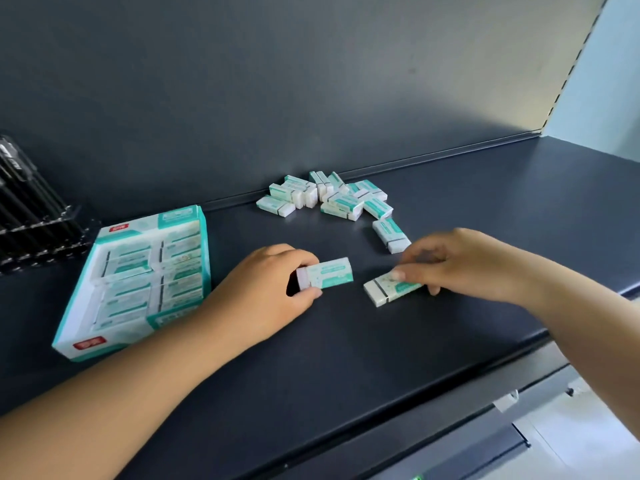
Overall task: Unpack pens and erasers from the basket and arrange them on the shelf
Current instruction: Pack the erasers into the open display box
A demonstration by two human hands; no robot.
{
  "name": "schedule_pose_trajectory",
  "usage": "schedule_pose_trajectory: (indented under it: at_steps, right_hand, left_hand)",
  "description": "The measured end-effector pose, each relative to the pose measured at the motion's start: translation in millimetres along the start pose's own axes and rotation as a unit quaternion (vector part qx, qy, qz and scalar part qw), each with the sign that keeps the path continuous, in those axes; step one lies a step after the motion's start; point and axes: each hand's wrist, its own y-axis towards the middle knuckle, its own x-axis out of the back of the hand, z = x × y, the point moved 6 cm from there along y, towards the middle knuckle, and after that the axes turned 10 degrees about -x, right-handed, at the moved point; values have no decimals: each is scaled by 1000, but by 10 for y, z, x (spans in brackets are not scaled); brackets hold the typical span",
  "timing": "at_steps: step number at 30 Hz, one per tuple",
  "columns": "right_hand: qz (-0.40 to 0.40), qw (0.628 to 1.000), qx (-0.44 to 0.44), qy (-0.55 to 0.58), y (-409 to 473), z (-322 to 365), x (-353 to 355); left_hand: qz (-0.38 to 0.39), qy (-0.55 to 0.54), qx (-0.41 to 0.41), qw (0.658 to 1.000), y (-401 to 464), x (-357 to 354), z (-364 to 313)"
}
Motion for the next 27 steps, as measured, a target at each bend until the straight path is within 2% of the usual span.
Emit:
schedule_pose_trajectory:
  at_steps: [3,6,11,15,17,23,27]
  right_hand:
    - [33,998,39,-30,-17,-8,24]
    - [27,995,85,-50,-11,-16,15]
    - [-64,983,170,-18,-65,91,70]
    - [-124,967,220,17,-132,263,141]
    - [-156,957,244,23,-152,406,164]
    - [-167,939,300,41,-200,1031,41]
    - [-126,943,307,33,-126,1554,-241]
  left_hand:
    - [-3,-30,7,1000,-37,6,16]
    - [1,-48,14,999,-50,-21,50]
    - [-43,-10,8,999,-80,108,38]
    - [-101,44,-59,992,-189,421,-25]
    - [-131,86,-65,986,-275,634,-2]
    - [-165,104,-2,981,-664,1144,429]
    - [-203,46,98,973,-1007,1336,904]
